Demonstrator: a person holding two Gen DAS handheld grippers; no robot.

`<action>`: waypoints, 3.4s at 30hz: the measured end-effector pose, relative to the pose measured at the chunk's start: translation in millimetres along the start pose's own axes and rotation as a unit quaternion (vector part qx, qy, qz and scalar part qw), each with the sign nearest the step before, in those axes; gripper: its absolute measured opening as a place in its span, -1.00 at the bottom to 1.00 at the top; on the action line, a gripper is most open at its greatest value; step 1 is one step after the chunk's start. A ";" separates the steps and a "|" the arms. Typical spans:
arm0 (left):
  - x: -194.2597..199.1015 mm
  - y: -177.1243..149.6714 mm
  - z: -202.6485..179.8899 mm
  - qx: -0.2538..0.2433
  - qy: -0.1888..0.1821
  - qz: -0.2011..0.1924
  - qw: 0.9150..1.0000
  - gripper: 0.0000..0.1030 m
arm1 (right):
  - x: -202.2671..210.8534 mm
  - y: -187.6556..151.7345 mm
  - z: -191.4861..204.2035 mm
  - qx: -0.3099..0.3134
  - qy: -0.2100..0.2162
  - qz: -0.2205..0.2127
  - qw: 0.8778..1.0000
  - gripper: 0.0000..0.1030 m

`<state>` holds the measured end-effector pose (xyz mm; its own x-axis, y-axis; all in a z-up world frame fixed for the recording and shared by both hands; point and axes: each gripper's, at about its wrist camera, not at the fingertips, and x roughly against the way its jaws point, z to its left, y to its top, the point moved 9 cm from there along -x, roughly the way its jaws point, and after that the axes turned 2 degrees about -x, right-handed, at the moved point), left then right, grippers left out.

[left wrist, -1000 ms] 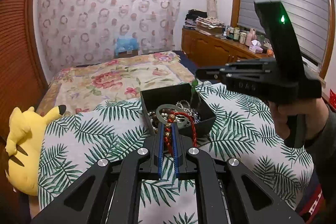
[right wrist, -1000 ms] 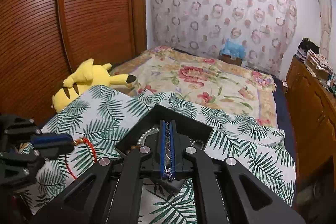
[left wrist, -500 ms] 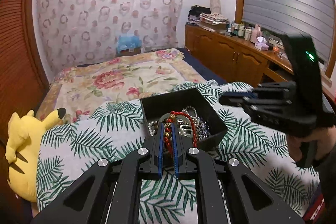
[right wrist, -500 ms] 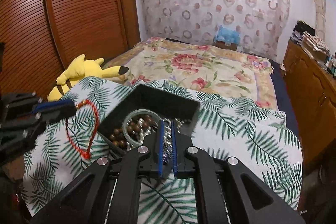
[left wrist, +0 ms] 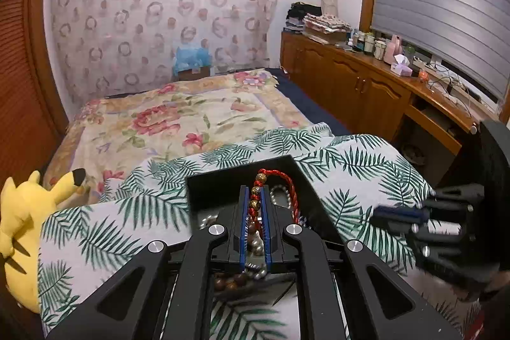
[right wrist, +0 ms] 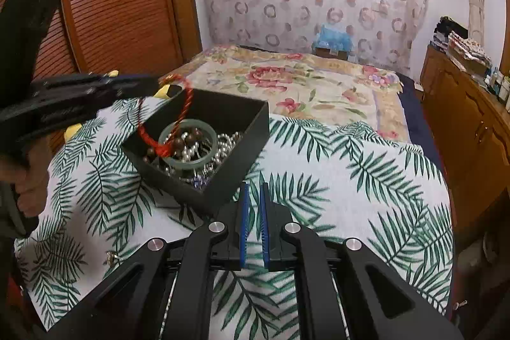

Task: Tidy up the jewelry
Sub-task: 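Carry the red bracelet and green chain into the black box and release both, then grasp the small charm with the left gripper while the right grasps the gold ring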

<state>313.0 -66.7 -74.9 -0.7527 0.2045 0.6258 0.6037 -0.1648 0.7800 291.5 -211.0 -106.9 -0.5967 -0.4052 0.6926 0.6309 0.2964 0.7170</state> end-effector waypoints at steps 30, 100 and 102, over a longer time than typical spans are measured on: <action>45.9 -73.4 -0.3 0.005 0.000 0.010 1.000 0.49 | 33.2 -62.2 37.1 0.009 0.030 -0.001 1.000 -0.43; 52.5 -147.3 -34.0 -0.004 -0.033 0.054 0.998 -0.78 | 22.1 -93.4 65.9 0.070 0.031 0.049 0.996 -0.57; 57.1 -142.5 -31.7 -0.001 -0.032 0.048 0.998 -0.78 | 26.4 -88.9 66.6 0.070 0.031 0.043 0.996 -0.57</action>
<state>175.7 -62.2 -150.3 -0.6738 0.2485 0.6959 0.6710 -0.1886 0.7171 186.7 -190.5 -147.1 -0.5082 -0.4248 0.7492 0.6007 0.4486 0.6618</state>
